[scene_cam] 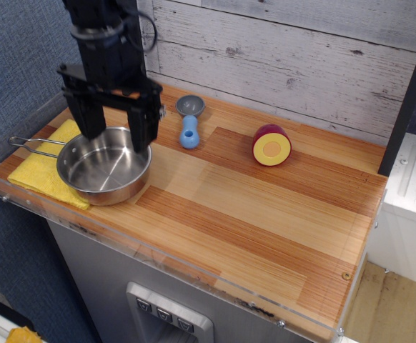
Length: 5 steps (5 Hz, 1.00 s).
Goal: Move the spoon right to in front of the red and yellow object.
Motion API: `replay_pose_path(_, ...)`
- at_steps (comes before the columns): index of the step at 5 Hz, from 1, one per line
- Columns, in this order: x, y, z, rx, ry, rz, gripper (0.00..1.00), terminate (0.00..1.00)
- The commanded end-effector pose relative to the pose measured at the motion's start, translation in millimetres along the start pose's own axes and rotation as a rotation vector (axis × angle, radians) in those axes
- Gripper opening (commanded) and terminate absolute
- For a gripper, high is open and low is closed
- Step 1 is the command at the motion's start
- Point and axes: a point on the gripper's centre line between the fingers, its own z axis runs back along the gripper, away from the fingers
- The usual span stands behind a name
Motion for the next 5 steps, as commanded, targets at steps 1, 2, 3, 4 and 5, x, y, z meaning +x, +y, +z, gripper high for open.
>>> replay_pose_path(1,37,5,-31,0.089,-0.03,0.053,1.0,0.0)
replay_pose_path(2,61,14,-60,0.108,-0.003,0.139,1.0,0.0)
replay_pose_path(3,80,16,-66,0.095,0.013,0.182,1.0,0.0)
replay_pose_path(4,90,15,-27,0.075,0.007,0.2,1.0,0.0)
replay_pose_path(5,81,15,8,0.021,-0.003,0.204,1.0,0.0)
